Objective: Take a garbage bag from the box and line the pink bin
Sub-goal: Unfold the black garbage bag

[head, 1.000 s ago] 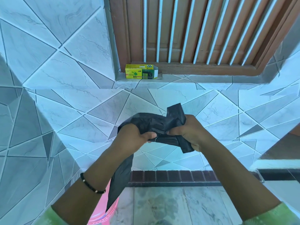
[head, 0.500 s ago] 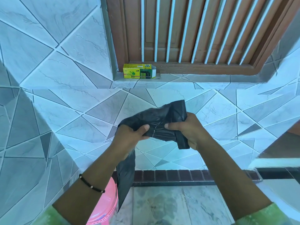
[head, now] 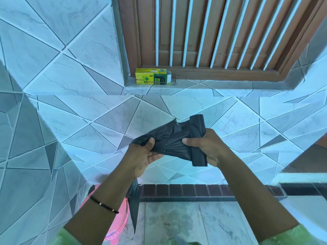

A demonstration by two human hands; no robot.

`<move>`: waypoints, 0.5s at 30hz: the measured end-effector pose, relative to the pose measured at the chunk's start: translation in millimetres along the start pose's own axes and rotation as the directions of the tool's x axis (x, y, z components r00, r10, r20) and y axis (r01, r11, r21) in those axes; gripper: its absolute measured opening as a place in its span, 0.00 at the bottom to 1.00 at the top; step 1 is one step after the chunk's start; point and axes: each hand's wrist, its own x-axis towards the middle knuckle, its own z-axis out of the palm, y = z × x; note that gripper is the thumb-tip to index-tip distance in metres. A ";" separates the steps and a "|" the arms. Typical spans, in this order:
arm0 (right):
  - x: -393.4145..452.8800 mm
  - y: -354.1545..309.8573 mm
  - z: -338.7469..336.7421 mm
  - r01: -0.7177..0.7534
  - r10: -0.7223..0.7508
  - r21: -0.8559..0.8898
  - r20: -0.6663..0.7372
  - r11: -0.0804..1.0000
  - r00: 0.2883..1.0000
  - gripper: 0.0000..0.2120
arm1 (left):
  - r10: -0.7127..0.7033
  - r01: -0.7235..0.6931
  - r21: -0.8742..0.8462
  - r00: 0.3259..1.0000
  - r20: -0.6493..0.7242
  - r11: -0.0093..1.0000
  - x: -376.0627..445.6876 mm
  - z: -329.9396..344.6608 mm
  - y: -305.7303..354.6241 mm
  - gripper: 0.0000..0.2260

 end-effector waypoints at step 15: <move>0.2 -11.7 -19.9 0.082 -0.084 -0.124 -0.015 0.989 0.996 0.13 | 0.121 -0.095 0.315 0.991 -0.063 0.944 22.5 -30.6 22.7 0.13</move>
